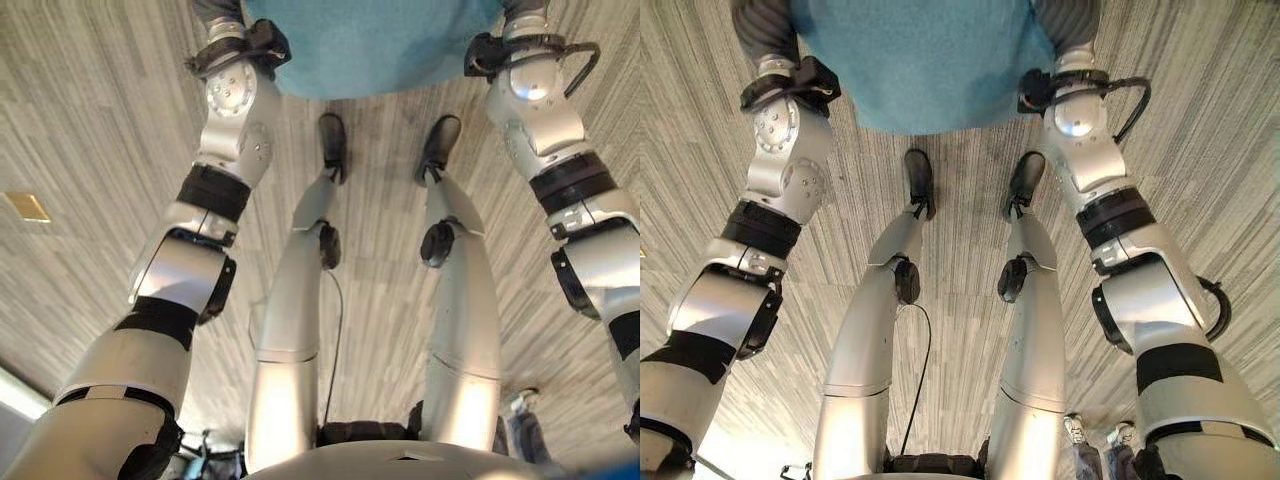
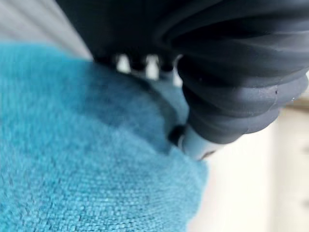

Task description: Pick up all the scattered cushions and arrange them neatly on the sofa.

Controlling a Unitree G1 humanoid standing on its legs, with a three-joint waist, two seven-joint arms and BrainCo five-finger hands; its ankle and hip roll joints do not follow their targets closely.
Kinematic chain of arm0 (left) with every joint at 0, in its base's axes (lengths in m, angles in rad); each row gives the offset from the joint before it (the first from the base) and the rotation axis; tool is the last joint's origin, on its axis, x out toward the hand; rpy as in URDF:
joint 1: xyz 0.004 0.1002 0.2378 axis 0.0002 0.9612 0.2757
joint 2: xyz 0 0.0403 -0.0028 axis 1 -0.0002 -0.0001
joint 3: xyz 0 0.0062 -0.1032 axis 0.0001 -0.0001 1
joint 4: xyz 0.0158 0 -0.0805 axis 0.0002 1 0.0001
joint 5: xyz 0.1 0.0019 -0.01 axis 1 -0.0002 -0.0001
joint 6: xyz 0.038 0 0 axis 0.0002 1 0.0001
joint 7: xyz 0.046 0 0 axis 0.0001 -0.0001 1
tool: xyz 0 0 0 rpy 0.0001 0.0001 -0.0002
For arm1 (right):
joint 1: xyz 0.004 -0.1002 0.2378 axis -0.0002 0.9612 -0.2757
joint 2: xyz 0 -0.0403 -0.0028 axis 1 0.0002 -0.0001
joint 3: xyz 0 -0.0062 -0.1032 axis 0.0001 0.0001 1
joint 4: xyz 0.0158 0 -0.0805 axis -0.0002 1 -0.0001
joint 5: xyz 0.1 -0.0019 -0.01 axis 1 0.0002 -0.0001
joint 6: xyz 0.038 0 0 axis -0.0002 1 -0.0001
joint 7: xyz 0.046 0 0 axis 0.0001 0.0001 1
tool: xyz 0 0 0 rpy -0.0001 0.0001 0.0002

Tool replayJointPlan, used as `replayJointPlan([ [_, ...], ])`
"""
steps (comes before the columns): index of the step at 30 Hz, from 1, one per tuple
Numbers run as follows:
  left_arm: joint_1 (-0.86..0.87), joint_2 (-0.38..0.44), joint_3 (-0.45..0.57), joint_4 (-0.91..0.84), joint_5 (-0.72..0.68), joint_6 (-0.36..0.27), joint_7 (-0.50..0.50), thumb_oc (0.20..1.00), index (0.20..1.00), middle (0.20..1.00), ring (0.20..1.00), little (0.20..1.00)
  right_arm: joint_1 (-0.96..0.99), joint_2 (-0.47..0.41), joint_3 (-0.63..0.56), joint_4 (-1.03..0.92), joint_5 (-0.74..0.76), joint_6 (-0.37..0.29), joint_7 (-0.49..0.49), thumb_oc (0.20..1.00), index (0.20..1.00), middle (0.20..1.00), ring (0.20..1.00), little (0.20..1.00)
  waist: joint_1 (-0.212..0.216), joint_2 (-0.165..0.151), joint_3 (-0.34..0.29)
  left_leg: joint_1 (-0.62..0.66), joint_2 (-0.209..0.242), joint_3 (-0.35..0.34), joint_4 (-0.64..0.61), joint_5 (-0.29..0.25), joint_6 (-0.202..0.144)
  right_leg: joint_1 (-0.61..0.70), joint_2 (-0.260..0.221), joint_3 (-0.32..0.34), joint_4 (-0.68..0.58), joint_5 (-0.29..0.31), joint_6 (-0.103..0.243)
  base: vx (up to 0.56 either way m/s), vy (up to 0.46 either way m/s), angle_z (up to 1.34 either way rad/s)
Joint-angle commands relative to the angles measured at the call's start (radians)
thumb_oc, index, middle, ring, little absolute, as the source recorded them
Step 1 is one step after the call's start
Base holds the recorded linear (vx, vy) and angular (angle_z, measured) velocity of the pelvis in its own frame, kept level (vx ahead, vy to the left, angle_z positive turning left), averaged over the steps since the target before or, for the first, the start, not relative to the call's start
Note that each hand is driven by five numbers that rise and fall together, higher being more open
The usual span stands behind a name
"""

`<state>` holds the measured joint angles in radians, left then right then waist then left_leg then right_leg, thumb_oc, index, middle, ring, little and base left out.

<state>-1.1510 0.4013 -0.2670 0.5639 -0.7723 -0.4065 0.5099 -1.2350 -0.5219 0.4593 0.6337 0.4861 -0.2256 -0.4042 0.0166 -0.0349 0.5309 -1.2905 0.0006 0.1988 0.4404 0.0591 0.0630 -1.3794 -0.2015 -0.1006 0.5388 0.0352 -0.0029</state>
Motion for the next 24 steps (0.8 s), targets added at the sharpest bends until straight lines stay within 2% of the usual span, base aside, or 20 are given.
replayJointPlan([
  [1,0.032,-0.096,-0.037,-0.164,0.091,-0.097,-0.052,0.200,0.200,0.200,0.200,0.200,0.001,0.085,-0.007,-0.262,-0.127,-0.166,0.077,0.200,0.200,0.200,0.200,0.200,-0.012,0.044,-0.093,0.008,-0.028,-0.169,-0.017,-0.018,-0.073,0.060,-0.010,-0.015,0.063,-0.054,0.145,-0.01,-0.103,-0.04],
  [8,0.283,-0.091,-0.011,-0.359,0.217,-0.074,-0.080,0.200,0.200,0.200,0.200,0.200,0.301,0.086,-0.114,-0.437,-0.167,-0.191,0.117,0.200,0.200,0.200,0.200,0.200,0.005,0.048,-0.104,0.240,-0.026,-0.217,-0.103,0.011,-0.104,0.320,-0.011,-0.091,0.008,-0.093,0.126,0.00,-0.114,0.11],
  [10,0.344,-0.078,-0.017,-0.395,0.259,-0.063,-0.090,0.200,0.200,0.200,0.200,0.200,0.375,0.107,-0.140,-0.462,-0.169,-0.201,0.123,0.200,0.200,0.200,0.200,0.200,0.017,0.052,-0.117,0.308,-0.028,-0.230,-0.122,0.015,-0.108,0.392,-0.015,-0.110,-0.009,-0.105,0.121,0.00,-0.099,0.17],
  [11,0.415,-0.067,-0.022,-0.429,0.275,-0.054,-0.110,0.200,0.200,0.200,0.200,0.200,0.454,0.115,-0.152,-0.505,-0.189,-0.199,0.131,0.200,0.200,0.200,0.200,0.200,0.029,0.053,-0.126,0.380,-0.032,-0.240,-0.135,0.015,-0.110,0.475,-0.018,-0.133,-0.034,-0.111,0.114,0.00,-0.070,0.17],
  [12,0.416,-0.067,-0.022,-0.430,0.276,-0.054,-0.110,0.200,0.200,0.200,0.200,0.200,0.455,0.116,-0.152,-0.506,-0.190,-0.198,0.131,0.200,0.200,0.200,0.200,0.200,0.028,0.054,-0.125,0.383,-0.032,-0.241,-0.136,0.016,-0.110,0.478,-0.017,-0.134,-0.035,-0.110,0.114,0.02,-0.069,0.17],
  [14,0.489,-0.065,-0.035,-0.457,0.303,-0.048,-0.133,0.200,0.200,0.200,0.200,0.200,0.527,0.127,-0.158,-0.528,-0.212,-0.194,0.138,0.200,0.200,0.200,0.200,0.200,0.043,0.053,-0.140,0.464,-0.032,-0.256,-0.154,0.014,-0.110,0.572,-0.015,-0.159,-0.072,-0.112,0.111,0.04,-0.039,0.14],
  [15,0.530,-0.083,-0.038,-0.476,0.287,-0.051,-0.147,0.200,0.200,0.200,0.200,0.200,0.567,0.148,-0.152,-0.531,-0.208,-0.198,0.145,0.200,0.200,0.200,0.200,0.200,0.047,0.054,-0.146,0.511,-0.031,-0.258,-0.169,0.013,-0.110,0.623,-0.011,-0.163,-0.092,-0.108,0.111,-0.02,0.007,0.11],
  [16,0.559,-0.081,-0.048,-0.479,0.289,-0.048,-0.157,0.200,0.200,0.200,0.200,0.200,0.602,0.155,-0.154,-0.536,-0.212,-0.194,0.148,0.200,0.200,0.200,0.200,0.200,0.056,0.056,-0.147,0.546,-0.027,-0.258,-0.181,0.040,-0.104,0.667,-0.011,-0.187,-0.123,-0.079,0.100,-0.02,0.002,0.06],
  [18,0.662,-0.095,-0.053,-0.508,0.265,-0.048,-0.197,0.200,0.200,0.200,0.200,0.200,0.707,0.180,-0.151,-0.559,-0.210,-0.188,0.173,0.200,0.200,0.200,0.200,0.200,0.064,0.049,-0.172,0.661,-0.024,-0.266,-0.211,0.036,-0.104,0.803,-0.006,-0.216,-0.174,-0.079,0.102,0.06,-0.011,0.12],
  [19,0.663,-0.094,-0.053,-0.509,0.265,-0.048,-0.197,0.200,0.200,0.200,0.200,0.200,0.709,0.180,-0.151,-0.560,-0.210,-0.187,0.173,0.200,0.200,0.200,0.200,0.200,0.064,0.050,-0.169,0.667,-0.024,-0.267,-0.214,0.036,-0.105,0.810,-0.005,-0.217,-0.177,-0.078,0.103,0.11,-0.017,0.20],
  [24,0.795,-0.125,-0.079,-0.523,0.205,-0.040,-0.256,0.200,0.200,0.200,0.200,0.200,0.855,0.217,-0.155,-0.560,-0.216,-0.171,0.191,0.200,0.200,0.200,0.200,0.200,0.067,0.039,-0.222,0.841,-0.029,-0.279,-0.246,0.020,-0.122,1.037,0.006,-0.265,-0.274,-0.078,0.108,0.13,-0.001,0.19],
])
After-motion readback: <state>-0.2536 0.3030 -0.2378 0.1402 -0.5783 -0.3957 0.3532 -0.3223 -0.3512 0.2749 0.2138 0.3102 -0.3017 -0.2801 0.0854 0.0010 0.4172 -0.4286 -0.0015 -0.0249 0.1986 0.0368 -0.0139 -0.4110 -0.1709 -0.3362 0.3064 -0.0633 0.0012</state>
